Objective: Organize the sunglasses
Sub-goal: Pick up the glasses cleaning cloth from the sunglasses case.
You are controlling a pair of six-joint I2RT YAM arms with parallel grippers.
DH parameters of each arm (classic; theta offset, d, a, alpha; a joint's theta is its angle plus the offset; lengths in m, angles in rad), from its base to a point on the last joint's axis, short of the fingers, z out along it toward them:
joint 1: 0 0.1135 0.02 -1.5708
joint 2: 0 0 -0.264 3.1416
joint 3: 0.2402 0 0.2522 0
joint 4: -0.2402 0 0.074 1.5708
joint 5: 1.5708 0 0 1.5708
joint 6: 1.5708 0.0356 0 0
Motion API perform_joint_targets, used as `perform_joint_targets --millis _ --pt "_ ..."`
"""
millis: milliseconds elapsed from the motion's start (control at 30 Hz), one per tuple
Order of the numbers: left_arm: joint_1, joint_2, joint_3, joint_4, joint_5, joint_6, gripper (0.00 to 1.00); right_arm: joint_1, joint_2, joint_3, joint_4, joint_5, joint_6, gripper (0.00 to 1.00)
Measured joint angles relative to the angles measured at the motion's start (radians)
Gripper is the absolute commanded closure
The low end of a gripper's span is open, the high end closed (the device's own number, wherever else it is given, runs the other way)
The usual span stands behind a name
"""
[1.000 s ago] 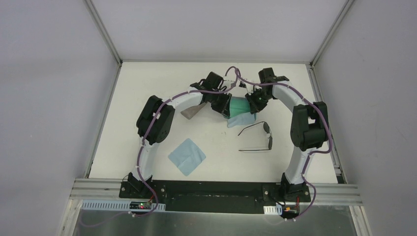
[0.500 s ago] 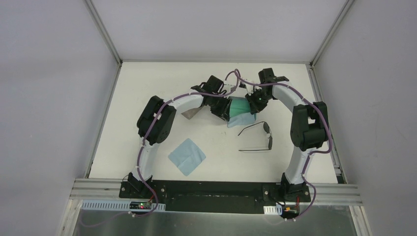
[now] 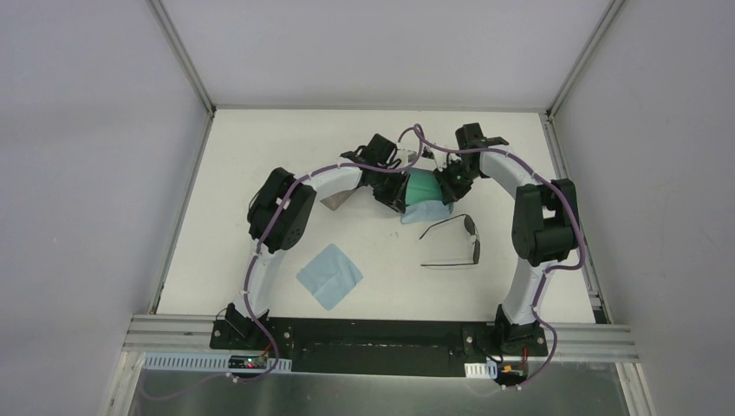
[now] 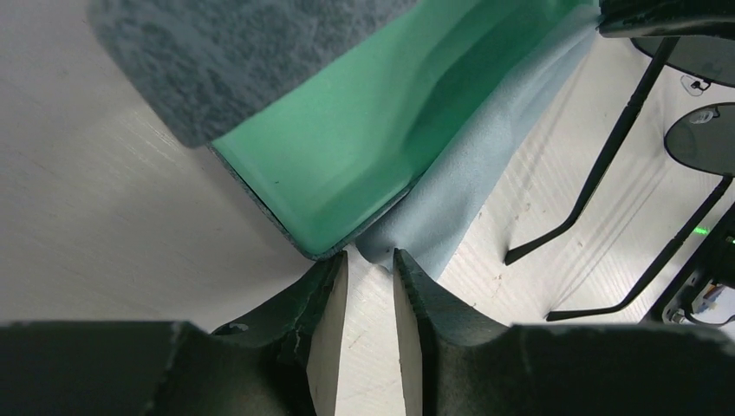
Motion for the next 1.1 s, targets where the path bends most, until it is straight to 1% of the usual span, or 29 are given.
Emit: perform_joint_targets --millis 100,267,367,800,1100 --pt "0.000 0.001 0.002 0.001 0.001 -0.006 0.78 0.000 0.000 -0.005 0.000 0.000 0.000 1.00" --pt "0.000 0.010 0.002 0.010 0.020 -0.013 0.94 0.000 0.000 -0.008 0.002 0.003 0.001 1.00" --pt "0.000 0.012 0.002 0.011 0.031 -0.014 1.00 0.000 0.000 -0.009 0.002 0.003 0.002 1.00" --pt "0.000 0.012 0.002 0.014 0.054 -0.018 1.00 0.000 0.000 -0.009 0.002 0.004 0.002 1.00" --pt "0.000 0.012 0.012 0.014 0.033 -0.018 1.00 0.000 -0.010 -0.009 0.002 0.016 0.002 1.00"
